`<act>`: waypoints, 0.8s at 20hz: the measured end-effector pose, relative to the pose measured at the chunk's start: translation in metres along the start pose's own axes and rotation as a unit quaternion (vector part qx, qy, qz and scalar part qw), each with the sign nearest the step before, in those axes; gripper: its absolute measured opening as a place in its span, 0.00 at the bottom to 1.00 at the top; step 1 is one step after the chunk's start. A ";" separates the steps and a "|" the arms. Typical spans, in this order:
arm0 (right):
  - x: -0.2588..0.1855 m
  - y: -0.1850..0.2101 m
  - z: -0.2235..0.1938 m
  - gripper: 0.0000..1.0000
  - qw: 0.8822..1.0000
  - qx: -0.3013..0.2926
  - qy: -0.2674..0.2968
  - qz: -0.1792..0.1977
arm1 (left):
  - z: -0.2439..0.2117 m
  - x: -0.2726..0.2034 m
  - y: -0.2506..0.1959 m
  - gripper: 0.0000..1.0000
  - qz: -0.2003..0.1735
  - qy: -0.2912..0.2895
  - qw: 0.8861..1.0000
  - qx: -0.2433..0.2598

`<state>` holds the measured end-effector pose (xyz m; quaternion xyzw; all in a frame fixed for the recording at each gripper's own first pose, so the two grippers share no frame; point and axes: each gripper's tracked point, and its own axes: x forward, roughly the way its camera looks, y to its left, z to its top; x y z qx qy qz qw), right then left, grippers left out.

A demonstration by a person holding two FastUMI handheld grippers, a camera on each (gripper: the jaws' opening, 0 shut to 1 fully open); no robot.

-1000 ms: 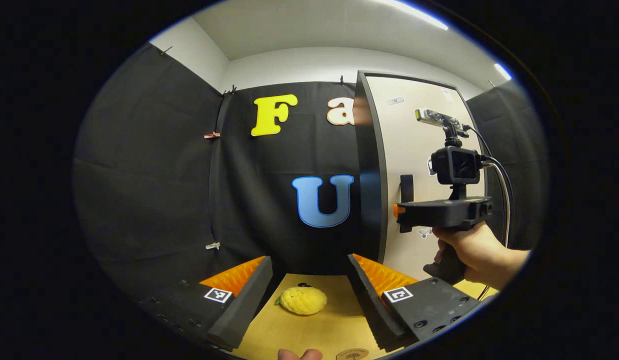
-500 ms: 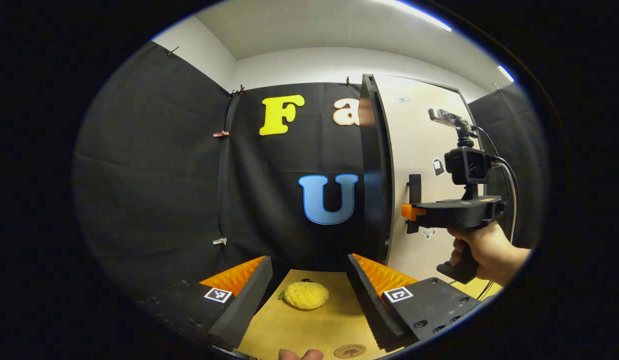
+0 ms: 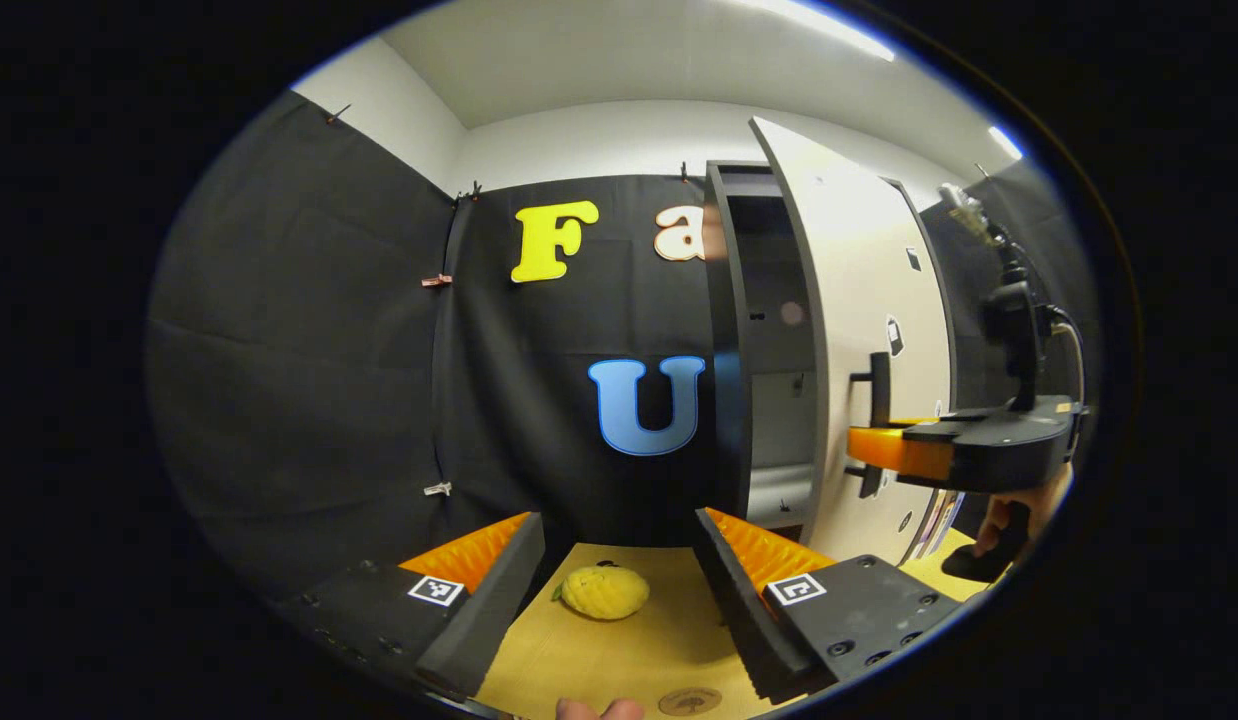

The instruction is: Open the cabinet door with the right hand, grasp the bottle in the cabinet with the left hand and place it on the coaster, then close the cabinet door with the right hand.

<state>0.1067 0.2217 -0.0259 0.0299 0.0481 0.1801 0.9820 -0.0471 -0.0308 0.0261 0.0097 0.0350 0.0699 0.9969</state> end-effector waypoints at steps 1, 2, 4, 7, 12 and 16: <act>-0.004 -0.001 0.000 0.23 1.000 -0.001 -0.001 0.002 | 0.000 -0.002 -0.002 0.94 0.002 -0.001 1.000 0.000; -0.007 -0.002 0.000 0.23 1.000 -0.001 0.002 0.003 | 0.003 -0.002 -0.004 0.95 0.004 -0.002 1.000 0.002; -0.014 -0.006 0.002 0.23 1.000 -0.004 0.004 0.005 | 0.006 -0.006 -0.008 0.94 0.008 -0.006 1.000 0.005; -0.028 -0.013 0.002 0.23 1.000 0.000 0.009 0.002 | 0.010 -0.011 -0.020 0.94 0.003 -0.008 1.000 -0.002; -0.046 -0.029 0.005 0.22 1.000 0.004 0.006 -0.020 | 0.022 -0.008 -0.038 0.94 -0.004 -0.012 1.000 0.010; -0.058 -0.046 0.006 0.22 0.999 0.005 0.001 -0.046 | 0.028 -0.003 -0.065 0.94 -0.022 -0.014 1.000 -0.001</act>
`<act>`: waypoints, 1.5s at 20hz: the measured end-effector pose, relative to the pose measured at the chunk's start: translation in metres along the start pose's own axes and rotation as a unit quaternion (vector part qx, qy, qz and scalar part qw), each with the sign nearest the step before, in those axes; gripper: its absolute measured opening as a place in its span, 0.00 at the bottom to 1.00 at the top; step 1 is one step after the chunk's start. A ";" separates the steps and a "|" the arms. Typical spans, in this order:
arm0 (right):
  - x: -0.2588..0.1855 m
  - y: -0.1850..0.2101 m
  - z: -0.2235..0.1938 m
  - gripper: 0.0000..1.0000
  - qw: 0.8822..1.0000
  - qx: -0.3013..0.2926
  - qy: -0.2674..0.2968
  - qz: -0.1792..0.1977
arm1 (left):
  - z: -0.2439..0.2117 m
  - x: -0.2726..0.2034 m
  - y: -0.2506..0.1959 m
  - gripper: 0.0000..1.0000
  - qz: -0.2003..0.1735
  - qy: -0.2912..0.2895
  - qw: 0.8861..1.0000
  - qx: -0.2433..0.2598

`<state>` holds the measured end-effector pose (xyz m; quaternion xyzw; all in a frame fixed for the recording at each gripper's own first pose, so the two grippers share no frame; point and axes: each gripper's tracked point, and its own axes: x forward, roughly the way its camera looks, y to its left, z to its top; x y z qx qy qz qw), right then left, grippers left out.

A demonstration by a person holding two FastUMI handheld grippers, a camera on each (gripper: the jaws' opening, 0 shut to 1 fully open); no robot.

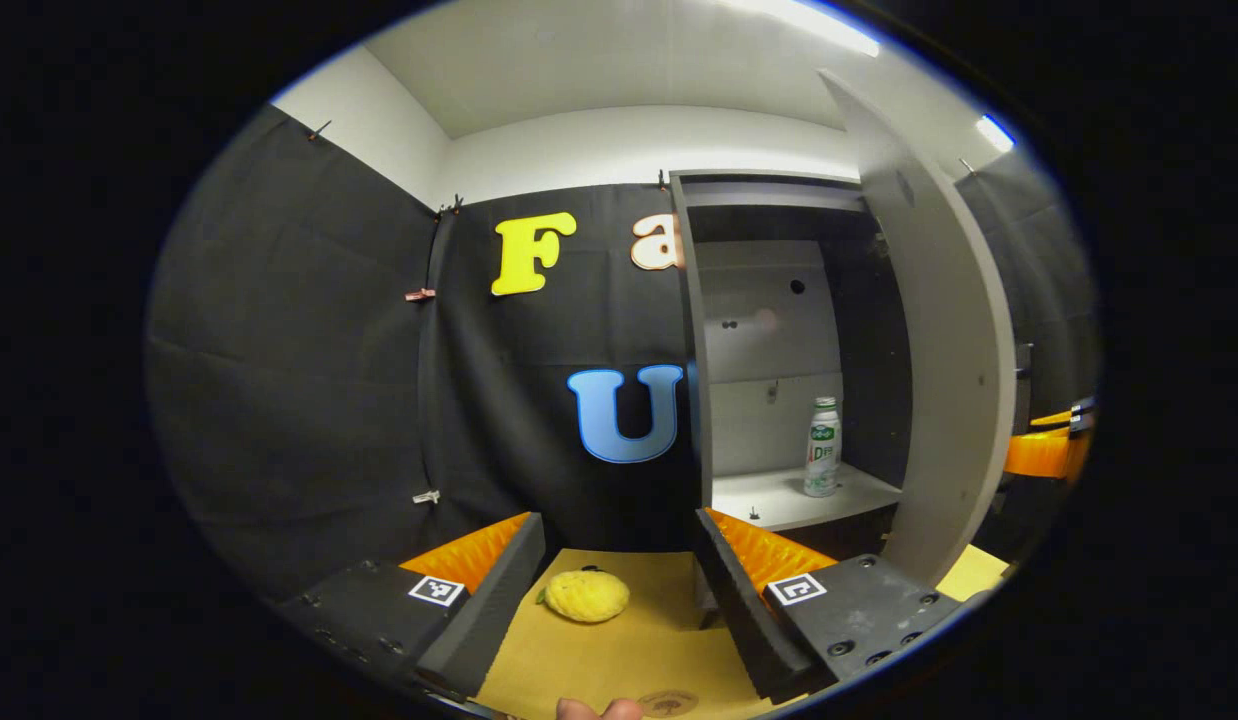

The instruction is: Open the cabinet door with the right hand, grasp the bottle in the cabinet with the left hand and place it on the coaster, then close the cabinet door with the right hand.

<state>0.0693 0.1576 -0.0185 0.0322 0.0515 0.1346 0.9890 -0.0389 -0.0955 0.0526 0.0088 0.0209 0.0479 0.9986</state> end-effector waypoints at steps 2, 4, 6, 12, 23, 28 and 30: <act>-0.004 -0.010 0.001 0.19 1.000 0.002 -0.003 -0.012 | 0.004 0.006 -0.015 0.94 -0.009 -0.001 1.000 -0.009; -0.006 -0.016 0.003 0.19 1.000 0.013 -0.008 -0.024 | 0.007 0.013 -0.034 0.94 -0.023 0.000 1.000 -0.013; -0.008 -0.025 0.009 0.18 0.999 0.021 -0.018 -0.038 | 0.014 0.023 -0.051 0.92 -0.034 -0.002 0.999 -0.010; -0.008 -0.051 0.016 0.15 0.997 0.017 -0.030 -0.068 | 0.025 0.045 -0.112 0.94 -0.071 -0.004 0.997 -0.017; -0.016 -0.058 0.017 0.10 0.997 0.048 -0.034 -0.044 | 0.029 0.107 -0.221 0.94 -0.125 -0.001 0.992 -0.006; -0.020 -0.081 0.020 0.14 0.997 0.025 -0.043 -0.060 | 0.021 0.149 -0.268 0.94 -0.147 0.007 0.989 -0.005; -0.024 -0.089 0.018 0.14 0.995 0.039 -0.038 -0.084 | 0.014 0.167 -0.284 0.94 -0.156 0.013 0.988 -0.010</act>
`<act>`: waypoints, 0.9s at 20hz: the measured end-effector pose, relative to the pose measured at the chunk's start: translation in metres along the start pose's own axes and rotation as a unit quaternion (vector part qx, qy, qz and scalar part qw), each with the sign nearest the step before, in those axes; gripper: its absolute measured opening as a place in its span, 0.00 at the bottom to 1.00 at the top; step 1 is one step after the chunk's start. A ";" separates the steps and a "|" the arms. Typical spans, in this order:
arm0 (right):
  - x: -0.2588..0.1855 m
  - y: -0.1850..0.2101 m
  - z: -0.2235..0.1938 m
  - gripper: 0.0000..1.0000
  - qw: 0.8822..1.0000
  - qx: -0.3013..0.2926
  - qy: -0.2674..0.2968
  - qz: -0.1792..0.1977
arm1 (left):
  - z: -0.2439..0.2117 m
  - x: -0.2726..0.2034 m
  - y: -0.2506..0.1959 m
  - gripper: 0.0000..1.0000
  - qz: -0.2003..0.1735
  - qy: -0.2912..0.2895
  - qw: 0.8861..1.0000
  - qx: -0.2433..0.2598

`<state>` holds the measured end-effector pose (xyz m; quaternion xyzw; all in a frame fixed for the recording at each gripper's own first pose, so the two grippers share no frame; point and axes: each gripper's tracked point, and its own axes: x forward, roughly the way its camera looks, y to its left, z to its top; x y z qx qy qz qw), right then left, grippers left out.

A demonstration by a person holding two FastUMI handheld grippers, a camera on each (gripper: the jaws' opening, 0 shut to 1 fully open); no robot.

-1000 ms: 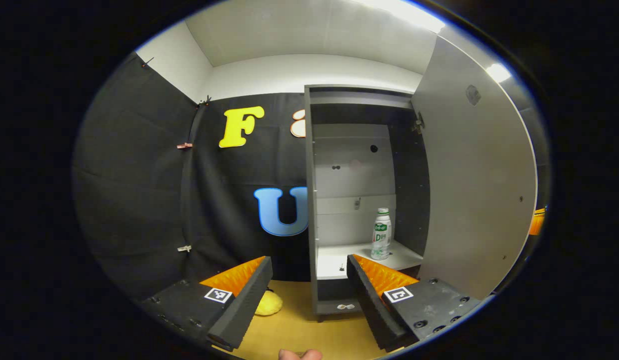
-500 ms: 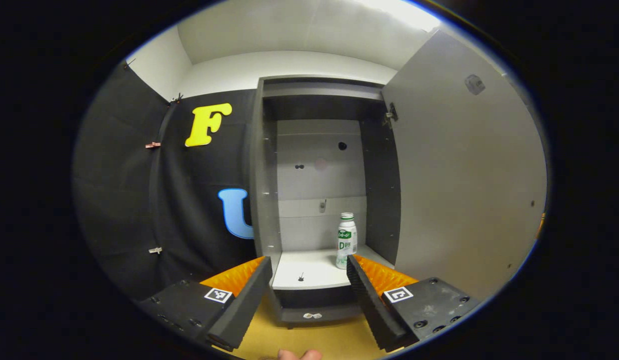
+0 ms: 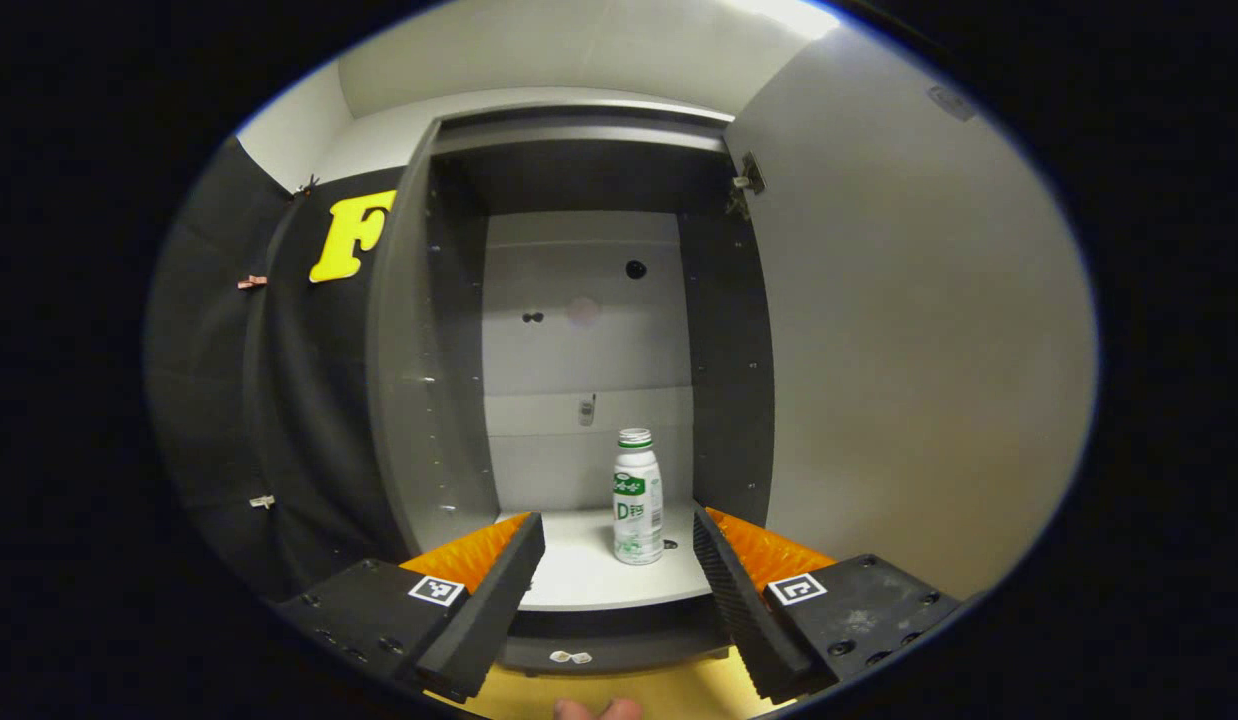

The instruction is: Open the cabinet door with the right hand, grasp the bottle in the cabinet with the left hand and place it on the coaster, then close the cabinet door with the right hand.

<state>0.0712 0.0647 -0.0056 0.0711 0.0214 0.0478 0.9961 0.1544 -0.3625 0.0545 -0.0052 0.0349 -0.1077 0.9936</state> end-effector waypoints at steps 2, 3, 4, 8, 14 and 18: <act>0.002 -0.012 -0.001 0.14 0.999 0.011 0.003 -0.031 | -0.004 0.020 -0.005 0.94 0.004 0.001 1.000 0.002; 0.003 -0.017 -0.001 0.17 0.999 0.017 0.006 -0.045 | -0.006 0.031 -0.005 0.92 0.007 -0.001 1.000 0.004; 0.000 -0.021 -0.002 0.21 0.998 0.022 0.007 -0.057 | -0.006 0.043 -0.004 0.94 0.009 -0.004 1.000 0.005; 0.009 -0.038 0.004 0.82 0.996 0.006 -0.012 -0.087 | -0.017 0.089 -0.005 0.95 0.017 0.007 1.000 0.010; 0.014 -0.050 -0.004 0.98 0.996 -0.013 0.000 -0.088 | -0.036 0.147 -0.014 0.92 0.018 0.020 1.000 0.003; 0.022 -0.049 -0.002 0.98 0.996 0.004 -0.006 -0.087 | -0.052 0.182 -0.008 0.95 0.035 0.032 0.999 0.005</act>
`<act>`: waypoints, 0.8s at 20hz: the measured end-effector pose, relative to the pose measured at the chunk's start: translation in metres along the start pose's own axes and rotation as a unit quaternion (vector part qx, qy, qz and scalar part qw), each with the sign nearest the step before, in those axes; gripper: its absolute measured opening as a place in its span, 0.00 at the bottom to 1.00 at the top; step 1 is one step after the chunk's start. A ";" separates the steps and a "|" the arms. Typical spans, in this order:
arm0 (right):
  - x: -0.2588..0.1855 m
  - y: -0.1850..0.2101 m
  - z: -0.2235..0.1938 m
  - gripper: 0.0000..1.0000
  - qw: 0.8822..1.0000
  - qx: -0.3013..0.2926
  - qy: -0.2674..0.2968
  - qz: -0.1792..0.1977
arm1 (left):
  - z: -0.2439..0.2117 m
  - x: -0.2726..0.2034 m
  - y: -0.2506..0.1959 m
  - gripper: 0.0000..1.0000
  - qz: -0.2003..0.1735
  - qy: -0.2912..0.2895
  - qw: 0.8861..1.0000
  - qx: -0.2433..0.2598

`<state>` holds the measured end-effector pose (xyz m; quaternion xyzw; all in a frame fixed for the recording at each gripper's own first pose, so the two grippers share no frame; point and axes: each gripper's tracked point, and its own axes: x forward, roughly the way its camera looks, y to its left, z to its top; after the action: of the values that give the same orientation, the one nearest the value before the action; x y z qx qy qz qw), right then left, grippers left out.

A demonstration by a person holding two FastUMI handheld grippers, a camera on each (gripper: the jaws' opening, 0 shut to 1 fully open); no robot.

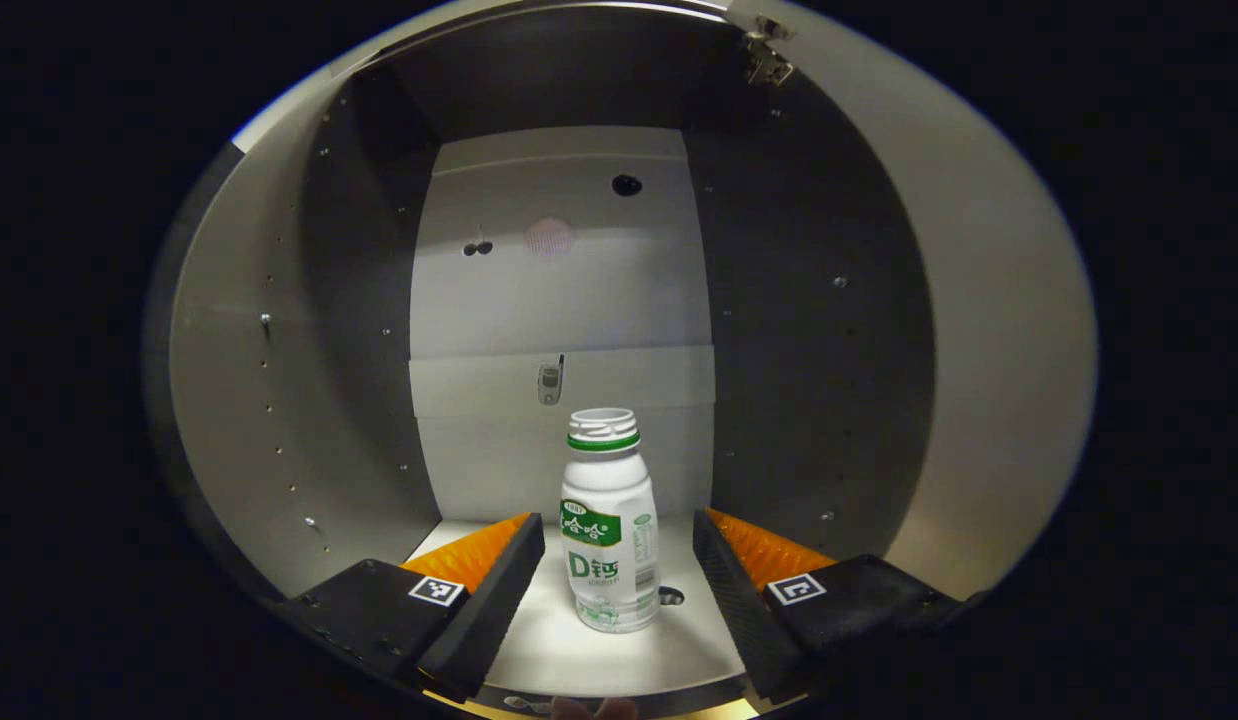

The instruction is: Open the cabinet door with the right hand, grasp the bottle in the cabinet with the left hand and place it on the coaster, then close the cabinet door with the right hand.

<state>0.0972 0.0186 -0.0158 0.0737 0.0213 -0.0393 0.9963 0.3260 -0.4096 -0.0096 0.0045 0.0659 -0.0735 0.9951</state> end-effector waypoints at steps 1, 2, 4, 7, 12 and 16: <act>0.001 -0.002 0.000 0.98 1.000 0.001 0.001 -0.002 | -0.004 0.006 0.000 0.95 0.002 0.003 1.000 0.000; 0.002 -0.004 -0.001 0.98 1.000 0.003 0.002 -0.005 | -0.006 0.013 0.001 0.95 0.005 0.004 1.000 0.002; 0.002 -0.009 -0.002 0.98 1.000 0.004 0.006 -0.014 | -0.012 0.027 0.005 0.95 0.013 0.007 1.000 0.006; 0.005 -0.014 -0.004 0.98 1.000 0.001 0.009 -0.019 | -0.017 0.038 0.004 0.94 0.014 0.008 1.000 -0.005; 0.008 -0.014 -0.005 0.98 1.000 0.006 0.011 -0.012 | -0.016 0.038 0.006 0.74 0.018 0.004 1.000 -0.015; 0.015 -0.011 -0.006 0.98 1.000 -0.002 0.009 0.002 | -0.001 0.018 0.011 0.72 0.008 -0.004 1.000 -0.028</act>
<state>0.1115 0.0078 -0.0237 0.0720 0.0298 -0.0365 0.9963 0.3447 -0.4014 -0.0130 -0.0231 0.0642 -0.0632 0.9957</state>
